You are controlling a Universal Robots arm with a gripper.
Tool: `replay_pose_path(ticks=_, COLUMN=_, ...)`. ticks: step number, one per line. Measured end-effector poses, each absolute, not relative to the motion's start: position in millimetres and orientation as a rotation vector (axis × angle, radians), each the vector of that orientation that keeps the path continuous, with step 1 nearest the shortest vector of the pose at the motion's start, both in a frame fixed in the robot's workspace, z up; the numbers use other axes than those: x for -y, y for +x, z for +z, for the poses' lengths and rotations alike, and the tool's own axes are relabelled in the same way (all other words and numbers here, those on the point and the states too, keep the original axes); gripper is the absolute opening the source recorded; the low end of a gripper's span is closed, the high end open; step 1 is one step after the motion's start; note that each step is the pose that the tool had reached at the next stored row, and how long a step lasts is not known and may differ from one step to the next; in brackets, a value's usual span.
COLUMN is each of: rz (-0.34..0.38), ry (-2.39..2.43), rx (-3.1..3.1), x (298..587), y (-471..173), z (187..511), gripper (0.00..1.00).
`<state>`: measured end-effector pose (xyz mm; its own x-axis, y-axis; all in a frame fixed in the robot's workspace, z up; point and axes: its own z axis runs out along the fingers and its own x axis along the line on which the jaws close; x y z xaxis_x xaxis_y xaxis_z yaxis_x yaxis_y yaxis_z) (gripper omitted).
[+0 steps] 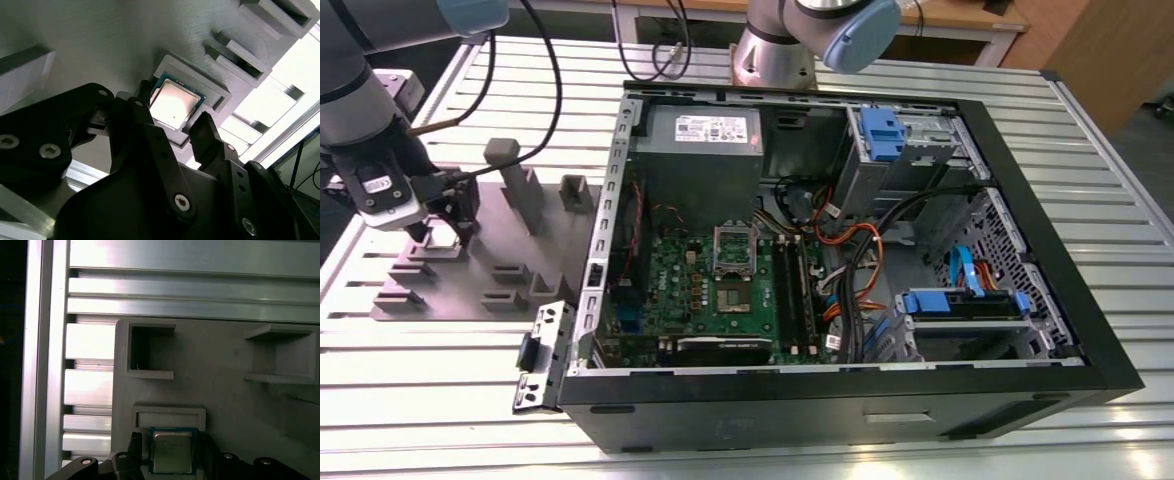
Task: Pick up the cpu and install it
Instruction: 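Pick up the cpu and move it towards the insertion slot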
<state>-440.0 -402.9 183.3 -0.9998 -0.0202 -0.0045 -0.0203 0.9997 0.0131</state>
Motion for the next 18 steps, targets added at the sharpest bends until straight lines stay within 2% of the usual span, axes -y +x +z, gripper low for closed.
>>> replay_pose_path(ticks=10, rz=0.021, ry=-0.032, rx=-3.137, x=402.9, y=-440.2, z=183.3, gripper=0.56)
replay_pose_path(ticks=11, rz=0.021, ry=-0.032, rx=-3.137, x=402.8, y=-440.2, z=183.3, gripper=0.49)
replay_pose_path(ticks=18, rz=0.020, ry=-0.032, rx=-3.137, x=402.8, y=-440.3, z=183.4, gripper=0.48)
